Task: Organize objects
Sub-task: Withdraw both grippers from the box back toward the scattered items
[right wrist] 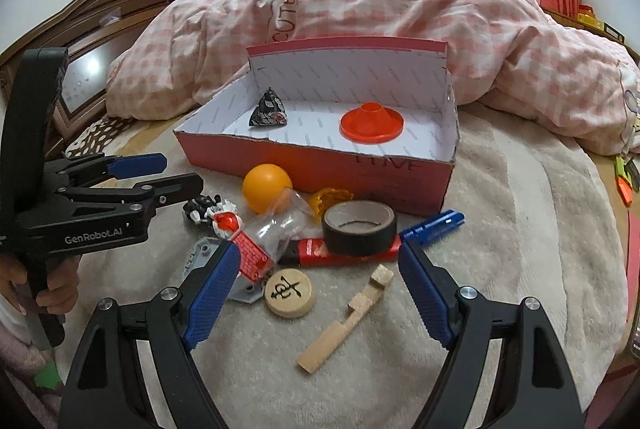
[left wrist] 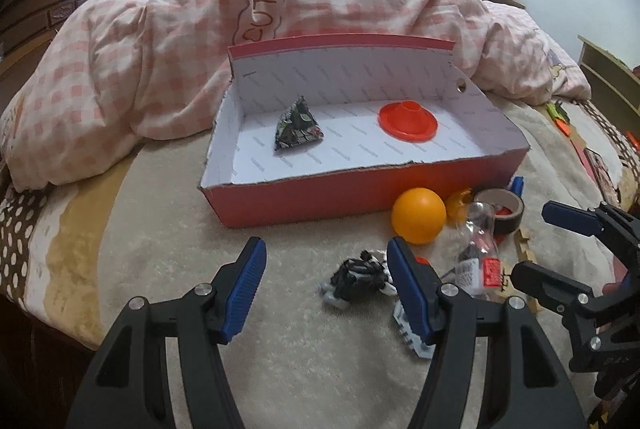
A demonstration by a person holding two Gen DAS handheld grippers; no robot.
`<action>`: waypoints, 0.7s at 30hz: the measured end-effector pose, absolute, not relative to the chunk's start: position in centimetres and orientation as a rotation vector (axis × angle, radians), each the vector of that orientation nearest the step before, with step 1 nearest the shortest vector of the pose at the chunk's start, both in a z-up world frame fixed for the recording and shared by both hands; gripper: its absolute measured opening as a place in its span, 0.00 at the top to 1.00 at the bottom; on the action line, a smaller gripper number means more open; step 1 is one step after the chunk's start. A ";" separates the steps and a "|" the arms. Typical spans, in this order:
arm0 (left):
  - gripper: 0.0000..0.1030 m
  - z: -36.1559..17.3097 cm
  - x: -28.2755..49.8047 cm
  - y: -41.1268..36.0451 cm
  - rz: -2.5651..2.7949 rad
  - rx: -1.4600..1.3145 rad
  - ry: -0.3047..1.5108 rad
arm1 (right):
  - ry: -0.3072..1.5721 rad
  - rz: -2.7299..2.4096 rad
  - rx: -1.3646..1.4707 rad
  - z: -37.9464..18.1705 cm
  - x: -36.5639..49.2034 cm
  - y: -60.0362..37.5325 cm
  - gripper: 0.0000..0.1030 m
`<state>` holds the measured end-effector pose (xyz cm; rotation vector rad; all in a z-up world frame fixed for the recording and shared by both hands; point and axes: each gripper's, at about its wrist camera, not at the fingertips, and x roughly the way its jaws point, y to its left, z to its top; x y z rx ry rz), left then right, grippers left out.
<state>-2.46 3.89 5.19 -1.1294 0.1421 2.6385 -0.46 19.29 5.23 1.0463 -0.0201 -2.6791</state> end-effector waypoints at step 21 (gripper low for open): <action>0.39 3.8 -1.7 4.0 2.493 -1.161 0.061 | -0.142 -2.595 1.193 3.0 0.6 20.4 0.20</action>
